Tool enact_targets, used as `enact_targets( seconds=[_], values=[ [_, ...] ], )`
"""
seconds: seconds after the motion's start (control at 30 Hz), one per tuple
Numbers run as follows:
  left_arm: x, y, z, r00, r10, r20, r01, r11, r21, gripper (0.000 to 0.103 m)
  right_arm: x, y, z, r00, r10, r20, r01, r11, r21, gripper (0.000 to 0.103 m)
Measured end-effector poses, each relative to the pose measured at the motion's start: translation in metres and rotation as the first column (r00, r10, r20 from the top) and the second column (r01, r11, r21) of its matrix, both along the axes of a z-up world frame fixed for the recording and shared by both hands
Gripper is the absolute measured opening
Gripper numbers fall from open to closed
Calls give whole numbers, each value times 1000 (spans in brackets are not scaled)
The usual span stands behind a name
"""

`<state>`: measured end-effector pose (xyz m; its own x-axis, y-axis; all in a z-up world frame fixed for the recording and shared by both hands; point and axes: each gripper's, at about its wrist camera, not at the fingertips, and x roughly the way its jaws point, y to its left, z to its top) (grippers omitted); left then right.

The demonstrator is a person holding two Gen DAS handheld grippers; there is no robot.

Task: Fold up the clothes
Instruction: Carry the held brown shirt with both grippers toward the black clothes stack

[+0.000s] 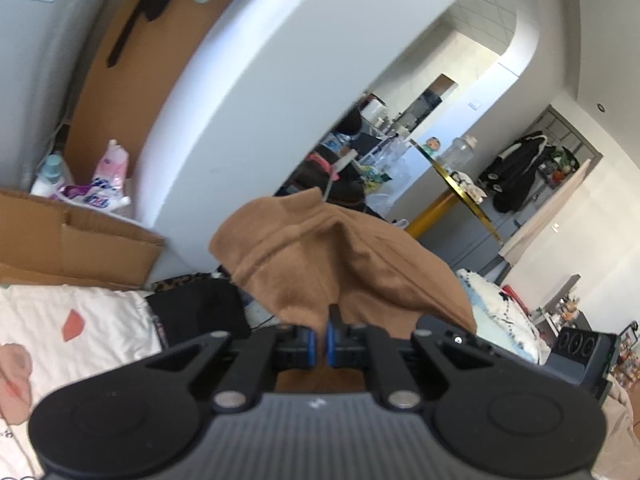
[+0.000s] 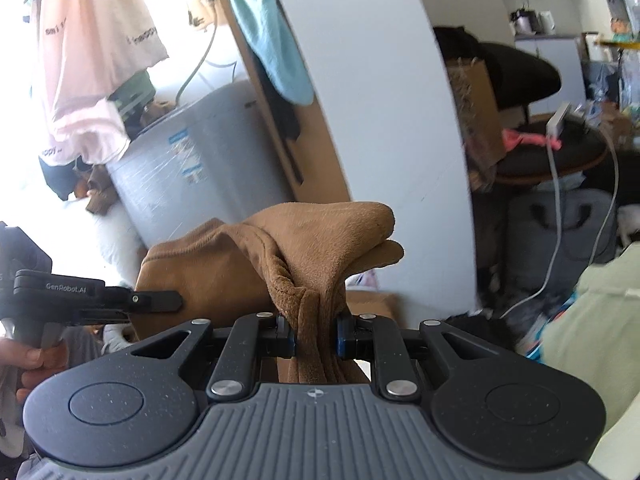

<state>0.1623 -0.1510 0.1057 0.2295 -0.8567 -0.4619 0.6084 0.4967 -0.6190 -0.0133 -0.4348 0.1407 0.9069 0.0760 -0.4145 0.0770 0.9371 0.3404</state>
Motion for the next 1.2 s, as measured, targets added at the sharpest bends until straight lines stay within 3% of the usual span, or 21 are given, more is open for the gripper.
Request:
enact_targets(
  seconds=[0.27, 0.5, 0.97, 1.2],
  values=[
    [-9, -49, -6, 999, -29, -26, 29, 999, 16, 6, -13, -33, 4, 995, -93, -24, 92, 996, -14, 18],
    [11, -70, -23, 997, -63, -49, 65, 997, 34, 6, -4, -48, -20, 992, -123, -33, 124, 992, 39, 17],
    [74, -106, -105, 985, -82, -152, 89, 995, 39, 6, 50, -69, -113, 961, -271, -60, 277, 954, 117, 17],
    [80, -124, -160, 974, -88, -208, 98, 994, 40, 6, 74, -83, -155, 934, -341, -106, 348, 936, 53, 17]
  ],
)
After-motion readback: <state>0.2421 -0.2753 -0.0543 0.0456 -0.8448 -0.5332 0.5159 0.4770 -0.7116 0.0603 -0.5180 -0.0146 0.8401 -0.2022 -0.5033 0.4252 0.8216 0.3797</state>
